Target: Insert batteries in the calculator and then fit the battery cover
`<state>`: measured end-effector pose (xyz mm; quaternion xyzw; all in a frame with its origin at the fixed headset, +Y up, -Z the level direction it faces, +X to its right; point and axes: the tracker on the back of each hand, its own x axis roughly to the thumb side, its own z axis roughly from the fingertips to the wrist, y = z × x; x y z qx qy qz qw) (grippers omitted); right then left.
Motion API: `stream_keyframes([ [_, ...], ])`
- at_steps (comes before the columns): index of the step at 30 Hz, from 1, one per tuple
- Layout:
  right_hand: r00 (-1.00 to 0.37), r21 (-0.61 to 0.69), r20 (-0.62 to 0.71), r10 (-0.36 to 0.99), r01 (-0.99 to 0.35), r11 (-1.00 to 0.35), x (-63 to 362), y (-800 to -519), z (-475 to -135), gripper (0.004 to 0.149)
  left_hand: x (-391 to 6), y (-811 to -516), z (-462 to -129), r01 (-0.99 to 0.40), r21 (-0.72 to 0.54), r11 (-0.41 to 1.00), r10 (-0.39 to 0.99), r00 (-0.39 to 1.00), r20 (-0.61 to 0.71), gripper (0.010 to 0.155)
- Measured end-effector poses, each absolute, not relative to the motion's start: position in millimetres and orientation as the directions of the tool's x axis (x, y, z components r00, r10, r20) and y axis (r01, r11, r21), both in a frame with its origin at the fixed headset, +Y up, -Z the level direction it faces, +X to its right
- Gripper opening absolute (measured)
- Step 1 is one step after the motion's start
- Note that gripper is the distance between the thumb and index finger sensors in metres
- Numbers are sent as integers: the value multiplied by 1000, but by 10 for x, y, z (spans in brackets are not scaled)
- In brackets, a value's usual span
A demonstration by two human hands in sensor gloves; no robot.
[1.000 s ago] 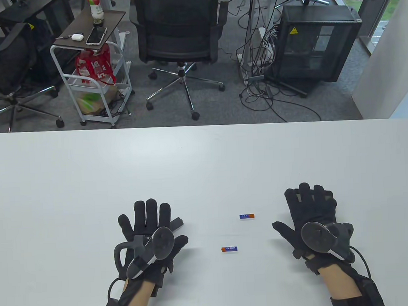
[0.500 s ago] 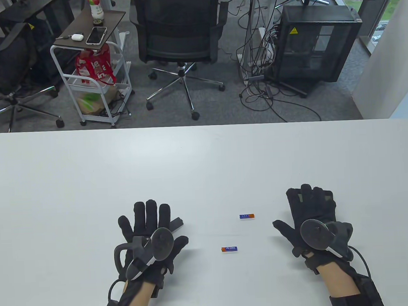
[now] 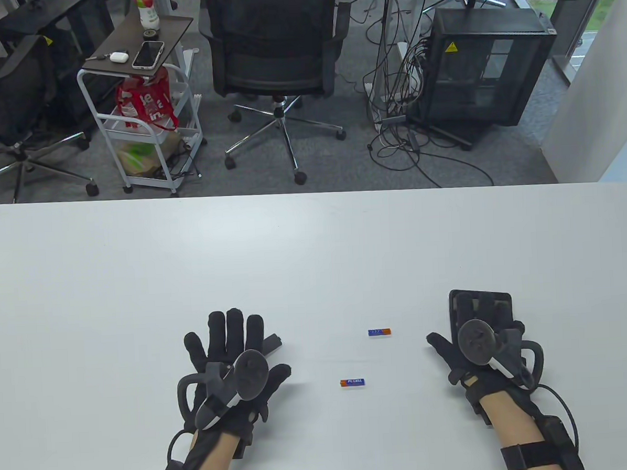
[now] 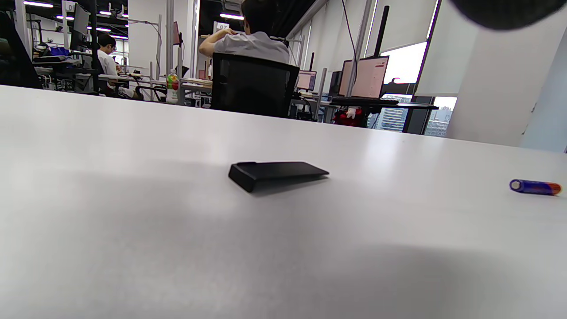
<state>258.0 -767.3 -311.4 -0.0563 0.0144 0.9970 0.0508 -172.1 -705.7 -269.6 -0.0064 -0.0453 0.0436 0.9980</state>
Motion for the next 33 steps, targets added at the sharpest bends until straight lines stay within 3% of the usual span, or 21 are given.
stream_keyframes([
  [7,-978,160,-205,31,-65,-985,2595,-7817,-3160,99,-1701,-7081,-2702,-82,-32,996,85,992,95,99],
  [13,-973,186,-231,-3,-41,-982,2544,-7826,-3196,95,-1684,-7104,-2705,-77,-42,996,81,992,97,99],
  [33,-966,75,-250,-65,48,-996,2482,-7553,-3200,80,-1666,-7130,-2711,-103,-36,994,106,989,100,98],
])
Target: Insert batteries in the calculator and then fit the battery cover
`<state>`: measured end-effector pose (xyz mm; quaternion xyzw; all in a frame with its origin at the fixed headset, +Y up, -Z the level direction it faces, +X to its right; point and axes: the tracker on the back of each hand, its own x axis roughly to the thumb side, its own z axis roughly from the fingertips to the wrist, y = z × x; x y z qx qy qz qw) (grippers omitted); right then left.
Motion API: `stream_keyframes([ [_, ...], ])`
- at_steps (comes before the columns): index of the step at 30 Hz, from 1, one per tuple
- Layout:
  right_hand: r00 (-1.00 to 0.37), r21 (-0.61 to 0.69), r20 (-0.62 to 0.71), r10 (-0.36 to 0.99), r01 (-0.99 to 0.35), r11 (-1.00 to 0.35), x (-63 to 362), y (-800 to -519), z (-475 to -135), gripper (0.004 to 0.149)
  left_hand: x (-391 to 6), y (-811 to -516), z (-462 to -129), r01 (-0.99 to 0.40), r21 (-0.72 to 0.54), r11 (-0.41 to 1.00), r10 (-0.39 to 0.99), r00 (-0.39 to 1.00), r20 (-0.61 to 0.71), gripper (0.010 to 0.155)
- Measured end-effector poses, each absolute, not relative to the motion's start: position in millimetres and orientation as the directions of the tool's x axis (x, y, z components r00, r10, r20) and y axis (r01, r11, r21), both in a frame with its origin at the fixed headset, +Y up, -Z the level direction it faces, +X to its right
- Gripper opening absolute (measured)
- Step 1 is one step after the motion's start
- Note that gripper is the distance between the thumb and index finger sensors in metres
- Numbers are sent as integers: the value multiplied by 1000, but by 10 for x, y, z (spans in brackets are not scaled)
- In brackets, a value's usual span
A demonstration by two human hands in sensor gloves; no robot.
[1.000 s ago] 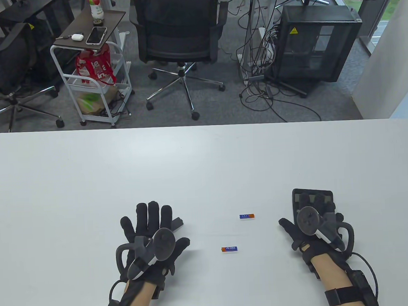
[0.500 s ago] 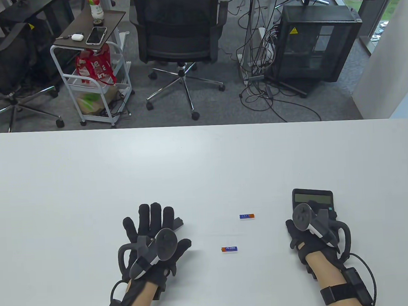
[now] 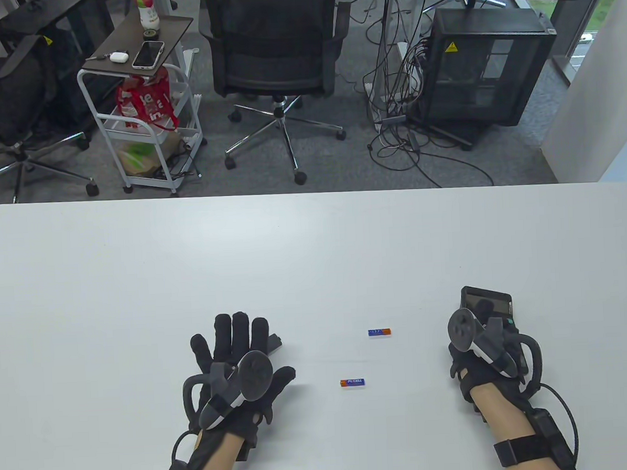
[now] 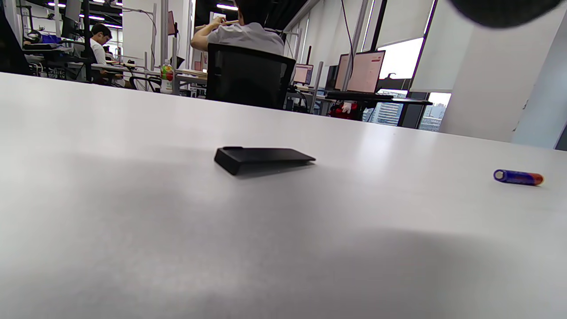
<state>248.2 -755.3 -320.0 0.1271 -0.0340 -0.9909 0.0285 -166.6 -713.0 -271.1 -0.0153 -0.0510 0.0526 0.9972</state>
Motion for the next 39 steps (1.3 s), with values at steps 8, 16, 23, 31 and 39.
stream_keyframes([
  [8,-970,-148,-243,4,33,-988,2526,-7285,-3071,66,-1657,-7076,-2681,-131,60,990,123,986,116,96],
  [16,-946,-510,5,325,-282,-813,2363,-6718,-2748,60,-1639,-6996,-2631,-191,129,973,170,973,159,97],
  [23,-911,-587,210,354,-407,-700,2005,-6348,-2625,58,-1650,-7054,-2670,-347,57,936,331,925,188,98],
  [31,-791,-532,368,489,-610,-587,1688,-6442,-2617,56,-1639,-7139,-2707,-472,-38,881,467,853,233,99],
  [39,-643,-408,410,647,-763,-501,1640,-6658,-2624,55,-1564,-7123,-2691,-566,-70,821,558,772,303,97],
])
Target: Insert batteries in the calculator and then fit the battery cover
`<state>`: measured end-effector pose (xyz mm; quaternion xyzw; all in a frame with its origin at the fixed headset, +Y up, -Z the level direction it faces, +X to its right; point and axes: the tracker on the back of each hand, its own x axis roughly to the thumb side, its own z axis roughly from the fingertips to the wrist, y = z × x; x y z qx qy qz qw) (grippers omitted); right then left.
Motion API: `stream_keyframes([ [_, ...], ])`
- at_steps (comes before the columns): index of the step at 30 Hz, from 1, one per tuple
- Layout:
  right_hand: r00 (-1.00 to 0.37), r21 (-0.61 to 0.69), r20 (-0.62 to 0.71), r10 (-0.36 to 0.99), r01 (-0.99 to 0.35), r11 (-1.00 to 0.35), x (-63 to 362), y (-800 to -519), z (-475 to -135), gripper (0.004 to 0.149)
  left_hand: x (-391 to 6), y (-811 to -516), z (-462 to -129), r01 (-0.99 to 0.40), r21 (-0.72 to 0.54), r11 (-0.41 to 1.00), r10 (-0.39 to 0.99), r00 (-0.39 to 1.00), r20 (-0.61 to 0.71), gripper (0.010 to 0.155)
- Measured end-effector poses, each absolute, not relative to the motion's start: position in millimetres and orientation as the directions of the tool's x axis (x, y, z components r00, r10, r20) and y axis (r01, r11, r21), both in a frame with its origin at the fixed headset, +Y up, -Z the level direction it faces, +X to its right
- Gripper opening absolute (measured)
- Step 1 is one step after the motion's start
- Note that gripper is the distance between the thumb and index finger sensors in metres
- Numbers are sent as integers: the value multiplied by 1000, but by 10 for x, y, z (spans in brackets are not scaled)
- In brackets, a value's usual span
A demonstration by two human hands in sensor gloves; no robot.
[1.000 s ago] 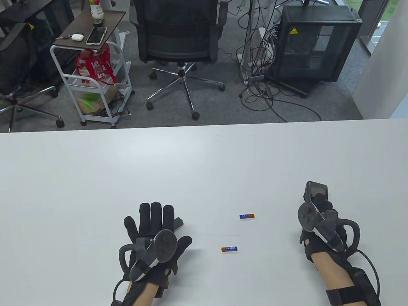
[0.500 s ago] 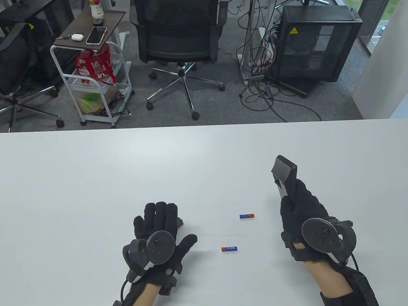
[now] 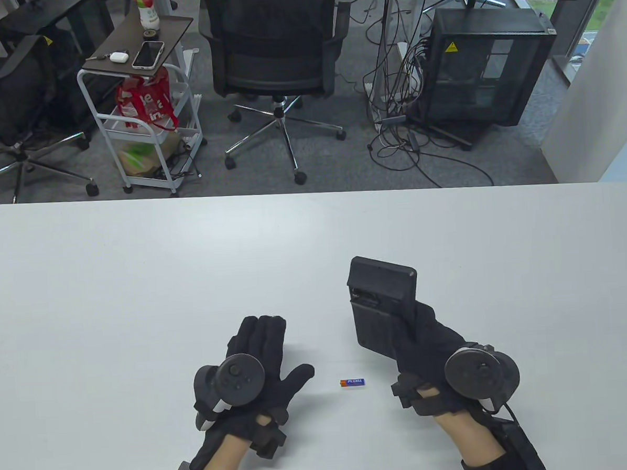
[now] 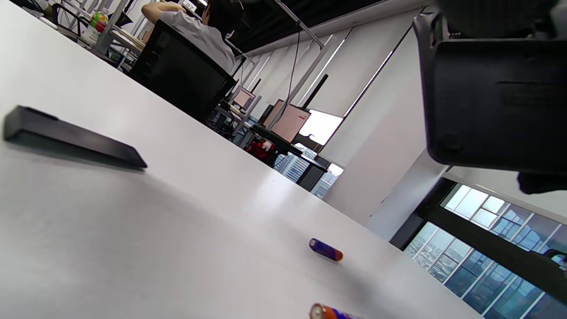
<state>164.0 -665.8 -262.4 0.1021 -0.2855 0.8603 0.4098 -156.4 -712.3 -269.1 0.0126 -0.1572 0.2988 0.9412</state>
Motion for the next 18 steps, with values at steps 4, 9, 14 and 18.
stream_keyframes([
  [4,-566,-353,407,717,-821,-449,1617,-6766,-2663,55,-1507,-7130,-2682,-652,-134,746,655,683,324,97],
  [9,-452,-260,384,805,-890,-376,1568,-6895,-2701,55,-1496,-7152,-2689,-719,-180,672,729,599,331,96],
  [14,-395,-189,371,840,-918,-349,1454,-6993,-2715,55,-1484,-7182,-2708,-779,-239,580,804,498,326,94],
  [18,-359,-147,374,855,-933,-327,1355,-7053,-2706,56,-1462,-7216,-2727,-816,-296,497,860,415,298,91],
])
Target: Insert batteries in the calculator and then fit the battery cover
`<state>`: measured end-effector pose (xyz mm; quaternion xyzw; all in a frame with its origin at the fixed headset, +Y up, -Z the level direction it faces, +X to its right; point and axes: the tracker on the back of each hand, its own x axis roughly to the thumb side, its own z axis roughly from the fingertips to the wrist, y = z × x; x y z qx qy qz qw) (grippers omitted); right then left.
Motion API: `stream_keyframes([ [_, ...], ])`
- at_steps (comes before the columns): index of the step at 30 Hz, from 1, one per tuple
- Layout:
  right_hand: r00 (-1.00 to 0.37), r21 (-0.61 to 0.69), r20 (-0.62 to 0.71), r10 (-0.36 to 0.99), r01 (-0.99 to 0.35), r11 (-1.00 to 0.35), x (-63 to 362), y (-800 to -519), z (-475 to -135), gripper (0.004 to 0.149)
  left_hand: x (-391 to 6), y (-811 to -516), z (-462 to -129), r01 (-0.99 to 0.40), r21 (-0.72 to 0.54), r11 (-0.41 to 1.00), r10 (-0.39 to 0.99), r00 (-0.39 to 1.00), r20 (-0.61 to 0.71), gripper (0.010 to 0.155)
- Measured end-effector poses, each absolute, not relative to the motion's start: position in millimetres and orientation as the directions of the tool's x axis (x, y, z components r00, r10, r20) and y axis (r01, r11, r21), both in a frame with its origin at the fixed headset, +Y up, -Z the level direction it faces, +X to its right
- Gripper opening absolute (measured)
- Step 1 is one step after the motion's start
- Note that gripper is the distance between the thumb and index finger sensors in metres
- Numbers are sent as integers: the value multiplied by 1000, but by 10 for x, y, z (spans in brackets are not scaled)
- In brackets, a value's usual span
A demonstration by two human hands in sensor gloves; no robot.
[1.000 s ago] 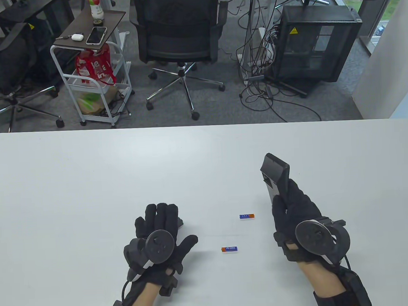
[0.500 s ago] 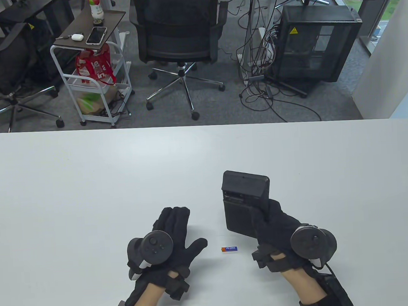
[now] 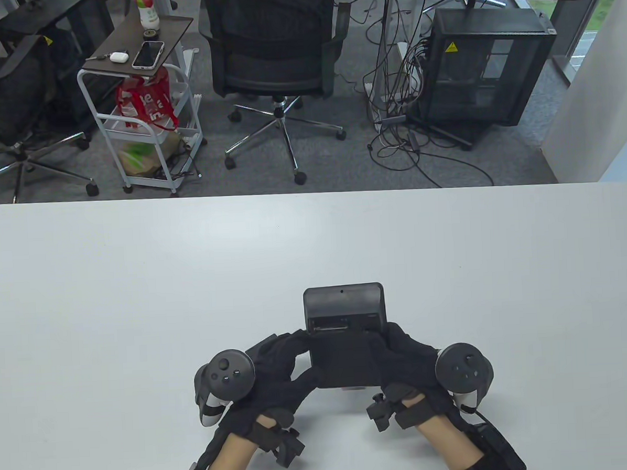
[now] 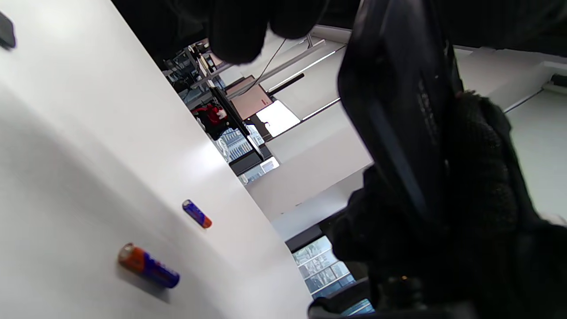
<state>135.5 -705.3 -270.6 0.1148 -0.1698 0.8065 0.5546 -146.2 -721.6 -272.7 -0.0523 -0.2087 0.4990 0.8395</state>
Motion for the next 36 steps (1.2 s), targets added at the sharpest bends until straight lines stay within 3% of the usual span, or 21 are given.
stream_keyframes([
  [8,-421,-144,388,820,-906,-397,1255,-7107,-2692,57,-1407,-7231,-2720,-840,-328,433,894,353,276,73],
  [16,-421,-66,363,831,-902,-428,1301,-7225,-2789,61,-1402,-7276,-2747,-898,-392,203,973,140,183,62],
  [25,-428,-71,377,821,-898,-435,1403,-7275,-2826,65,-1534,-7229,-2750,-929,-301,216,966,159,205,59],
  [31,-394,-66,378,838,-914,-400,1539,-7341,-2879,64,-1749,-7227,-2777,-962,-160,219,965,190,183,59],
  [36,-449,-59,378,810,-884,-463,1548,-7359,-2905,64,-1879,-7261,-2823,-974,-118,193,971,172,163,58],
])
